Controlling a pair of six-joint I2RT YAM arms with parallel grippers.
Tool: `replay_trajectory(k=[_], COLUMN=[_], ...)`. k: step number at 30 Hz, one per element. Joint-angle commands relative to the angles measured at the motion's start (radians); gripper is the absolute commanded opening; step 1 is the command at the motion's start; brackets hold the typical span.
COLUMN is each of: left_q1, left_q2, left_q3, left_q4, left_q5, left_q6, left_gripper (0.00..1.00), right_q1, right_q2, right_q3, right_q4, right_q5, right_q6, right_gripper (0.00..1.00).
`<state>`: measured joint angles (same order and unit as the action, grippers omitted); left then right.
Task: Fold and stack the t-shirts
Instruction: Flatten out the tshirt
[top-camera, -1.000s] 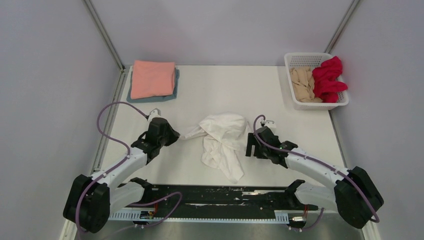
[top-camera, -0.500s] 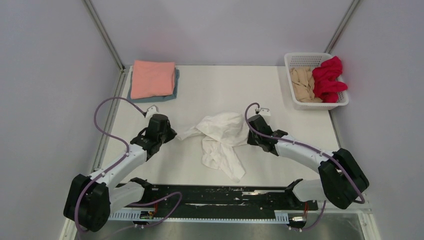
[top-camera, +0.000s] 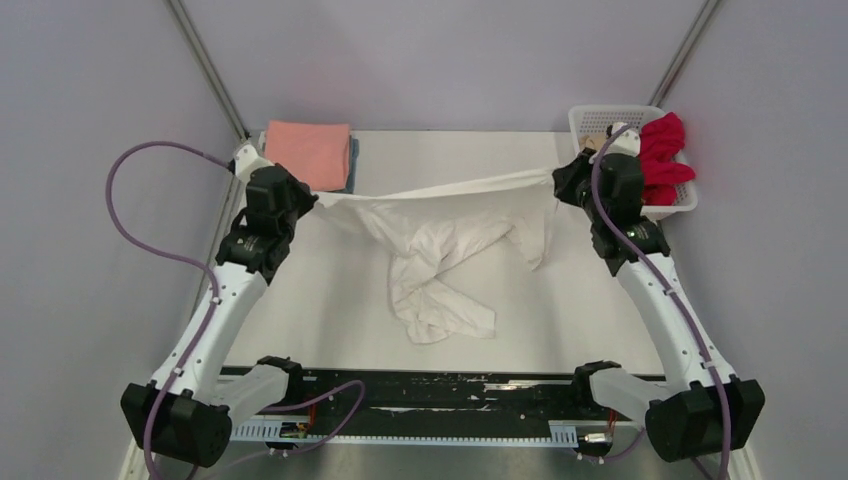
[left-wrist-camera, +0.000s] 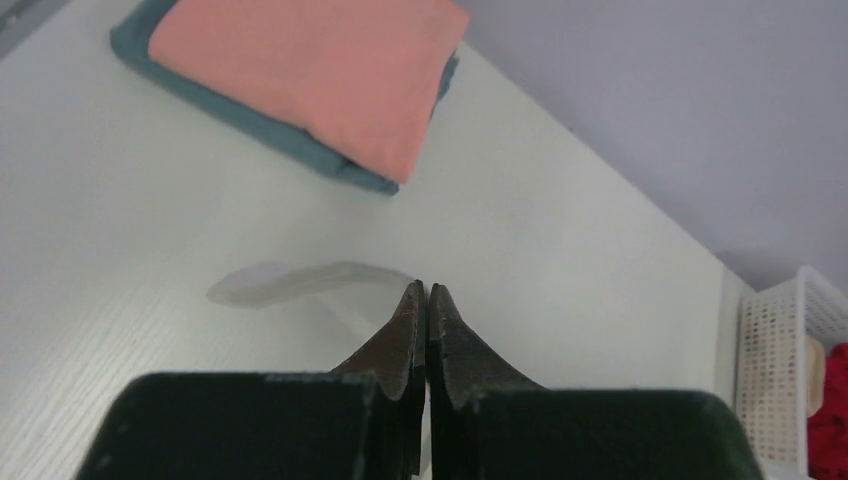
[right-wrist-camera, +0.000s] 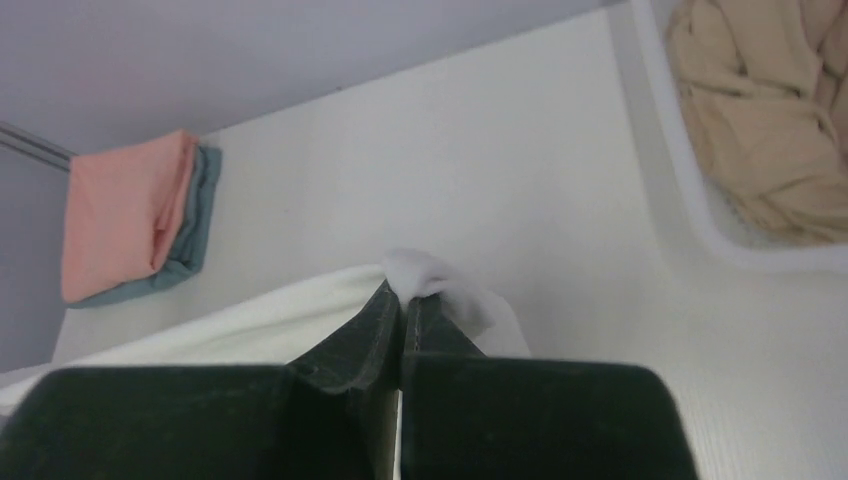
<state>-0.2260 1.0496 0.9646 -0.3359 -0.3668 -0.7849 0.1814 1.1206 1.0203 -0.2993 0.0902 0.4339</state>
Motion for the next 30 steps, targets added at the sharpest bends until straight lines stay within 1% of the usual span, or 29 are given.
replay_trajectory(k=[1,3,5,10,16,18,21,23,26,28,30], left_q1=[0.019,0.02,0.02,0.021,0.021,0.021,0.02,0.022,0.021,0.021,0.021], left_q2=[-0.073,-0.094,-0.124,-0.241,-0.384,-0.423,-0.48,-0.497,-0.475,-0.437,-0.391], left_q3=[0.198,0.278,0.354,0.506,0.625,0.66,0.691,0.712,0.791,0.833,0.849], left_q4=[-0.049,-0.067,-0.079,-0.082,-0.109,-0.117,-0.109,-0.091,-0.096,-0.089,-0.067], left_q5=[-0.104,-0.118,-0.101,-0.004,0.193,0.281,0.413,0.42,0.422,0.478,0.587], left_q6=[0.089,0.123,0.158,0.214,0.27,0.282,0.302,0.312,0.322,0.315,0.308], left_gripper=[0.0,0.0,0.0,0.0,0.0,0.0,0.0,0.0,0.0,0.0,0.0], right_q1=[-0.037,-0.043,-0.043,-0.044,-0.044,-0.044,-0.043,-0.044,-0.044,-0.044,-0.044], right_q2=[-0.074,-0.099,-0.132,-0.244,-0.38,-0.421,-0.476,-0.507,-0.525,-0.521,-0.507], right_q3=[0.199,0.262,0.318,0.444,0.546,0.575,0.607,0.624,0.648,0.65,0.63], right_q4=[-0.014,-0.029,-0.038,-0.079,-0.132,-0.135,-0.137,-0.137,-0.137,-0.137,-0.135], right_q5=[-0.061,-0.062,-0.072,-0.138,-0.253,-0.291,-0.305,-0.312,-0.319,-0.307,-0.267], right_q6=[-0.109,-0.128,-0.14,-0.143,-0.12,-0.118,-0.113,-0.11,-0.11,-0.112,-0.113], right_gripper=[0.0,0.0,0.0,0.0,0.0,0.0,0.0,0.0,0.0,0.0,0.0])
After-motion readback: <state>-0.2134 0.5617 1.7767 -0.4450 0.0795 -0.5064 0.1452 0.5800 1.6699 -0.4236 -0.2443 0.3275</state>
